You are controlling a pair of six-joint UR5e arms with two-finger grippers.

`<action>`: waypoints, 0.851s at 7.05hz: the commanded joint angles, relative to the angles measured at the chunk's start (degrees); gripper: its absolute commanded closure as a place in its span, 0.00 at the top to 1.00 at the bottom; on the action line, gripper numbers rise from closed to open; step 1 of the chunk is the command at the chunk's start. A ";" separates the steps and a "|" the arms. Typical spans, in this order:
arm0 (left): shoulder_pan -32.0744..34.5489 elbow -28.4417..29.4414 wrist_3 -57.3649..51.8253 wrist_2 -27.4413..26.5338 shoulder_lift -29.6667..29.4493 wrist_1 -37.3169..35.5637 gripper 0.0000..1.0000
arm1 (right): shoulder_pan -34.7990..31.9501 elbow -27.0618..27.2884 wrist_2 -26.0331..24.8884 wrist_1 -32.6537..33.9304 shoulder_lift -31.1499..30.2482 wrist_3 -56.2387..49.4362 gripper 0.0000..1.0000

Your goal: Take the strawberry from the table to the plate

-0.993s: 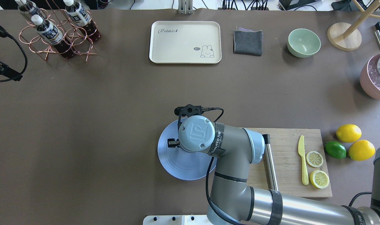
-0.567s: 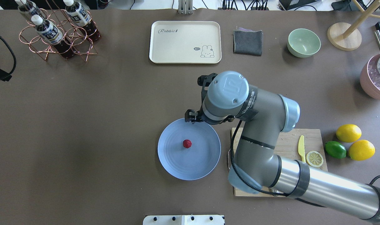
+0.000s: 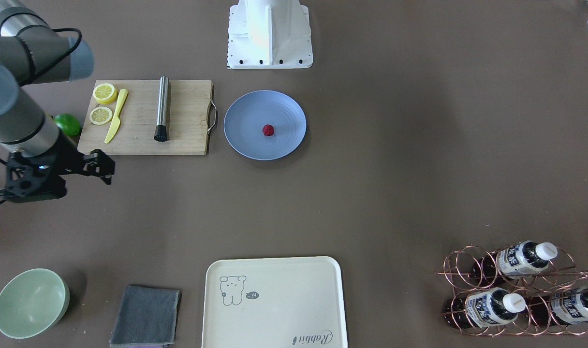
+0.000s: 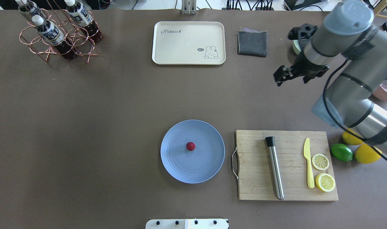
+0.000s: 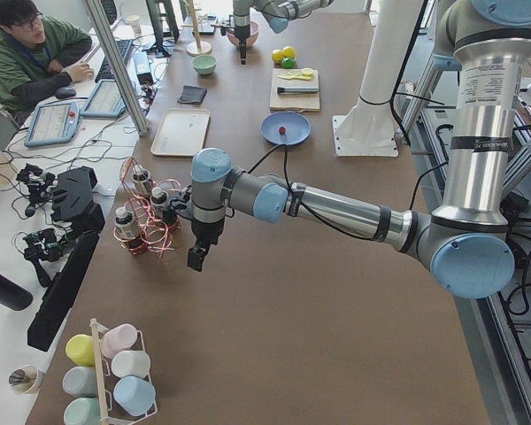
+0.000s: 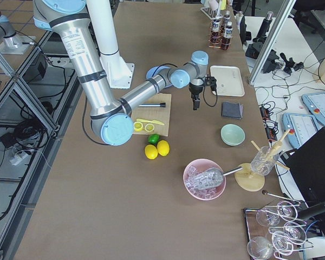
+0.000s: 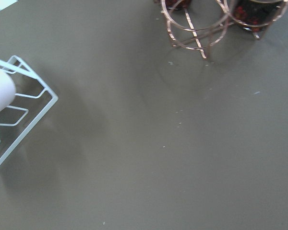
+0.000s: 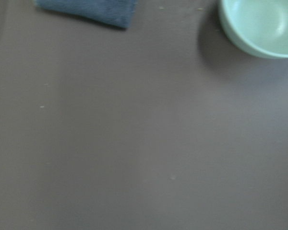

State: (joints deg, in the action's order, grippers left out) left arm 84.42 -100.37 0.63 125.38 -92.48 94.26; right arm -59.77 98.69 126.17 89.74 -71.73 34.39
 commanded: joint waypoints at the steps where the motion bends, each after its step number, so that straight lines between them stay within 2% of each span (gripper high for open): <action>1: 4.00 1.32 -0.45 2.24 0.36 -1.27 0.98 | -16.54 -2.70 8.89 -0.09 -10.57 -19.71 1.00; 2: 4.00 1.58 -0.45 2.24 0.45 -1.27 0.98 | -23.65 -5.58 10.57 0.17 -12.54 -25.11 1.00; 3: 4.00 2.71 -0.45 2.68 0.45 -1.27 0.98 | -27.90 -7.70 10.59 0.35 -14.03 -30.64 1.00; 4: 3.91 4.29 -0.37 5.46 0.37 -1.27 0.98 | -29.86 -8.25 10.07 0.00 -15.27 -31.13 1.00; 6: 3.91 5.35 -0.37 6.11 0.37 -1.10 0.98 | -31.89 -8.34 10.58 -0.18 -17.46 -31.66 1.00</action>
State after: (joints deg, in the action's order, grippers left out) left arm 88.34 -95.79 0.25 130.99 -92.09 93.03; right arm -90.19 90.51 136.39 89.65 -87.65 3.47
